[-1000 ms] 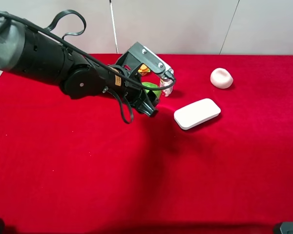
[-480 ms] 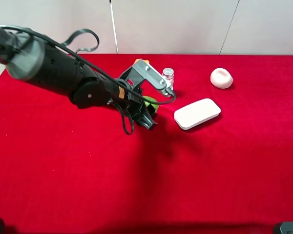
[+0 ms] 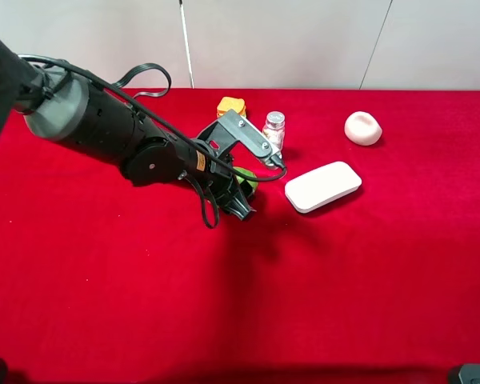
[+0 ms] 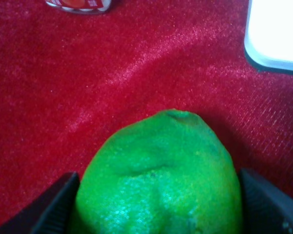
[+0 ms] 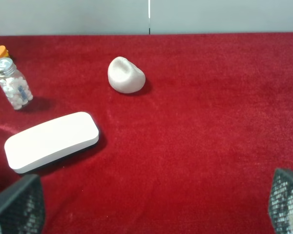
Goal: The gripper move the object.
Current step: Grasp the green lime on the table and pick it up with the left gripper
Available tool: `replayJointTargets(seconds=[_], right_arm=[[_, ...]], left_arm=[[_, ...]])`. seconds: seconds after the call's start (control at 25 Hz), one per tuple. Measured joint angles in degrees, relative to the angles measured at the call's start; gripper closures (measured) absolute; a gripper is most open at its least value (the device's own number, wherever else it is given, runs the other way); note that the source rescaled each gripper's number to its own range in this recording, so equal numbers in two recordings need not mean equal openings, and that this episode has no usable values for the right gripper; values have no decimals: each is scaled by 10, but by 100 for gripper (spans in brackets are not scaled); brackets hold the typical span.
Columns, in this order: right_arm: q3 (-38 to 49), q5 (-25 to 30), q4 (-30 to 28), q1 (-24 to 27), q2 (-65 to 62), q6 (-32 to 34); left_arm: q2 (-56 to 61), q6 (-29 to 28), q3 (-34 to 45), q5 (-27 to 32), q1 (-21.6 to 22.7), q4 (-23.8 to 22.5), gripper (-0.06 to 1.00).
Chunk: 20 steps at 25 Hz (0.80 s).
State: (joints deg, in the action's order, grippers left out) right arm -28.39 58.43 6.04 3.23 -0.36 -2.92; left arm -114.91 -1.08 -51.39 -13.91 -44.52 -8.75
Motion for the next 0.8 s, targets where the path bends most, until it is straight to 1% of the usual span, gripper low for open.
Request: replayJointTargets(seconds=[0.8], right_arm=[[0,1,1,0,0,0]], left_arm=[[-1,-1,0,0,0,0,94]])
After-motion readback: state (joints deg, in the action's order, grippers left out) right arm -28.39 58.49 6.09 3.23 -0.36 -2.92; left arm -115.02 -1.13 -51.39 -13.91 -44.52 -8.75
